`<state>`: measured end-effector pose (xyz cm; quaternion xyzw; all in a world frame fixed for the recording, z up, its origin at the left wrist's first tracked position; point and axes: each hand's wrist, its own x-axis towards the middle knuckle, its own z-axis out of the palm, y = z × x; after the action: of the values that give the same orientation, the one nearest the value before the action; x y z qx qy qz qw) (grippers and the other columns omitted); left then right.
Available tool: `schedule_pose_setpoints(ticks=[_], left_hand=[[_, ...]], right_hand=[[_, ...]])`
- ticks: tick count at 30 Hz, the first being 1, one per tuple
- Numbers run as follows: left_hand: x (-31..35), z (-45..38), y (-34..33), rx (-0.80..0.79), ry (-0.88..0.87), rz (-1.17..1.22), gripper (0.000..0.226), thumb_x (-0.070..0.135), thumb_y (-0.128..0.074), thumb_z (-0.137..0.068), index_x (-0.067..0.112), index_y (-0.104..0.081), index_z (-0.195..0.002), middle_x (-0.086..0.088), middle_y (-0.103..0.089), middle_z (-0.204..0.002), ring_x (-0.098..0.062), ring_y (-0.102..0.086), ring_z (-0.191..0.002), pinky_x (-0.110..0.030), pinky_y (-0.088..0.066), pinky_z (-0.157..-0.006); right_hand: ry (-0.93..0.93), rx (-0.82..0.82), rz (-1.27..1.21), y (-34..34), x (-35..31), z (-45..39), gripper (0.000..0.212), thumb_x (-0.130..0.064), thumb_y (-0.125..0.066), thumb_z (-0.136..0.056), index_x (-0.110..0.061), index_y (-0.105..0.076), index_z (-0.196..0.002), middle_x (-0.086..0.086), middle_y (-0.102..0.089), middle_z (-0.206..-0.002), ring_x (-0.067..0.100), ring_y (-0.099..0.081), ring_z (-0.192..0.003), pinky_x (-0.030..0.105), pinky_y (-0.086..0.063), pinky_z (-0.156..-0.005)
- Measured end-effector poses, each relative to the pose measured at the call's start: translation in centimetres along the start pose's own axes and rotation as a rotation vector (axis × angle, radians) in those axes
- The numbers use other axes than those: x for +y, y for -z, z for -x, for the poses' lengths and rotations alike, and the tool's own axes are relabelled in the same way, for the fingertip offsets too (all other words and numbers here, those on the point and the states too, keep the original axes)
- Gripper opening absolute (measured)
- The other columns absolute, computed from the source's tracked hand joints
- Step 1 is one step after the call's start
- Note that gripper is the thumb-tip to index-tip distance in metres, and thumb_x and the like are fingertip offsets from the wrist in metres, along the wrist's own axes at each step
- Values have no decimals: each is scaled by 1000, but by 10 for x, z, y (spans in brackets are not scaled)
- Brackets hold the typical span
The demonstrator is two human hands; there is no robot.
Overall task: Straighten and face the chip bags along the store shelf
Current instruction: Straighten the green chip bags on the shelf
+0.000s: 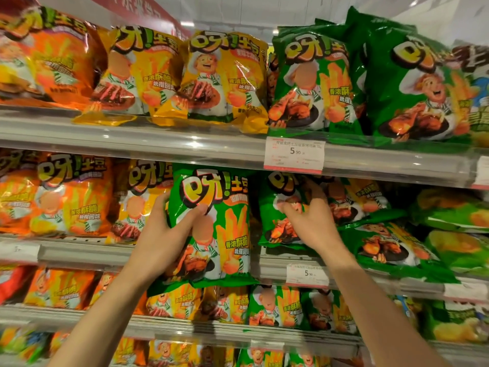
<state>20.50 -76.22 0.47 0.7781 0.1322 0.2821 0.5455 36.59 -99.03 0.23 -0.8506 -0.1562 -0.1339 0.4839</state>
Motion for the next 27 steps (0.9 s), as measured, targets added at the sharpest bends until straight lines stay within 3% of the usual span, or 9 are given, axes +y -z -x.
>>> schedule_pose_setpoints(ticks=[4, 9, 12, 18, 23, 25, 27], left_hand=[[0, 0, -1, -8, -7, 5, 52, 48, -67, -87, 39, -42, -132, 24, -63, -110, 5, -62, -96, -16, -45, -73], [-2, -2, -1, -20, 3, 14, 58, 53, -67, -83, 36, -44, -133, 22, -67, -107, 1, -68, -94, -26, -52, -78], [-2, -2, -2, -17, -10, 13, 57, 50, -67, -86, 35, -44, -135, 23, -66, -106, 7, -66, -90, -20, -49, -74], [-4, -1, -3, -20, -14, 27, 54, 48, -68, -86, 35, -44, -133, 24, -66, -106, 12, -66, -89, -17, -48, -74], [-9, -2, -3, -23, -19, 28, 57, 53, -68, -83, 36, -46, -133, 21, -68, -111, 6, -67, -95, -19, -49, -77], [-10, -1, -6, -26, -16, 21, 56, 53, -68, -84, 37, -46, -133, 22, -68, -111, 8, -67, -93, -19, -48, -75], [-11, -1, -10, -28, -17, 12, 58, 53, -68, -85, 37, -44, -135, 22, -67, -111, 6, -66, -95, -18, -47, -74]], right_hand=[[71, 171, 384, -35, 16, -10, 80, -54, -66, -87, -5, -39, -145, 23, -47, -142, 42, -54, -118, 47, -49, -94], [22, 185, 509, -46, 20, -18, 96, -61, -59, -89, -6, -18, -156, 27, -29, -155, 45, -40, -135, 54, -37, -106], [-40, 102, 447, -42, 24, -21, 108, -68, -59, -85, -16, 2, -159, 23, -31, -153, 45, -43, -132, 51, -42, -104], [-25, 178, 384, -47, 23, -24, 108, -66, -62, -85, -11, -5, -159, 23, -37, -146, 47, -47, -126, 52, -44, -97], [-77, 63, 274, -43, 30, -28, 113, -70, -61, -82, -19, 5, -159, 21, -25, -157, 44, -33, -139, 52, -34, -112], [-106, 32, 127, -33, 24, -26, 110, -66, -63, -85, -18, 2, -160, 19, -25, -159, 40, -28, -145, 50, -30, -117], [-118, 31, 5, -22, 17, -23, 99, -59, -60, -91, -9, -9, -159, 22, -32, -156, 40, -33, -143, 47, -32, -117]])
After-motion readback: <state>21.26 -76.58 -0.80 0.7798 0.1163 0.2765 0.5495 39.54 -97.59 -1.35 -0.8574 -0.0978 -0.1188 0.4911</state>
